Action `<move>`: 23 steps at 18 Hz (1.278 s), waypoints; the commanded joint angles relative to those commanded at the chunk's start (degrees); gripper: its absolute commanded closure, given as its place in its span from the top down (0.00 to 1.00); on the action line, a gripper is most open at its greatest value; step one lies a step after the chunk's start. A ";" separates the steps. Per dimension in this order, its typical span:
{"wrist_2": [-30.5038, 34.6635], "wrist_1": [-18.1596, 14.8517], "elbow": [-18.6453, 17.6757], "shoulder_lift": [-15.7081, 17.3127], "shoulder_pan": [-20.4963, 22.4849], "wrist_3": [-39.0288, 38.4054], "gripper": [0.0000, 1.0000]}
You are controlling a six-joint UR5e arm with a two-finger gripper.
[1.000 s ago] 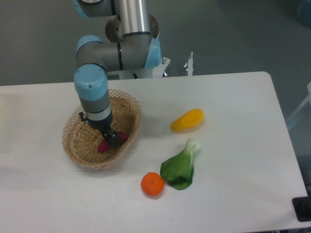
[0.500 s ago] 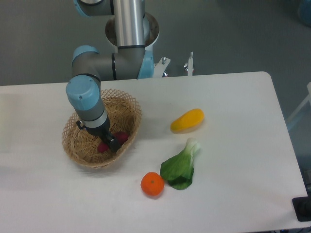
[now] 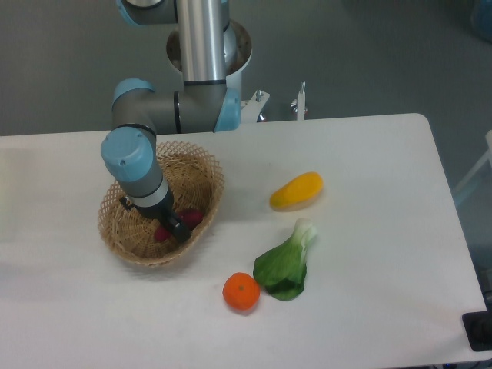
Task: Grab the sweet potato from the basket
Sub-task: 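Lower the gripper onto the sweet potato and close on it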
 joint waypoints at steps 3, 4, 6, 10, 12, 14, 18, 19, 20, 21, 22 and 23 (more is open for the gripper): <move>0.00 0.00 0.00 -0.35 0.00 -0.26 0.75; 0.00 -0.09 0.00 -0.27 0.00 -0.52 0.69; -0.09 -0.09 0.00 -0.09 0.00 -0.70 0.57; -0.61 -0.35 0.26 0.87 -0.09 -0.79 0.36; -1.23 -0.70 0.53 1.58 -0.17 -0.70 0.36; -2.28 -1.05 0.79 2.54 -0.26 -0.70 0.36; -4.04 -1.41 1.05 3.25 0.00 -0.79 0.36; -4.39 -1.58 1.49 3.25 0.17 -0.79 0.36; -5.09 -2.28 2.63 3.25 0.35 -0.79 0.36; -5.71 -4.11 3.85 3.25 0.44 -0.79 0.36; -5.97 -6.57 5.43 3.25 0.79 -0.79 0.36; -6.15 -9.11 7.10 3.51 1.57 -0.79 0.36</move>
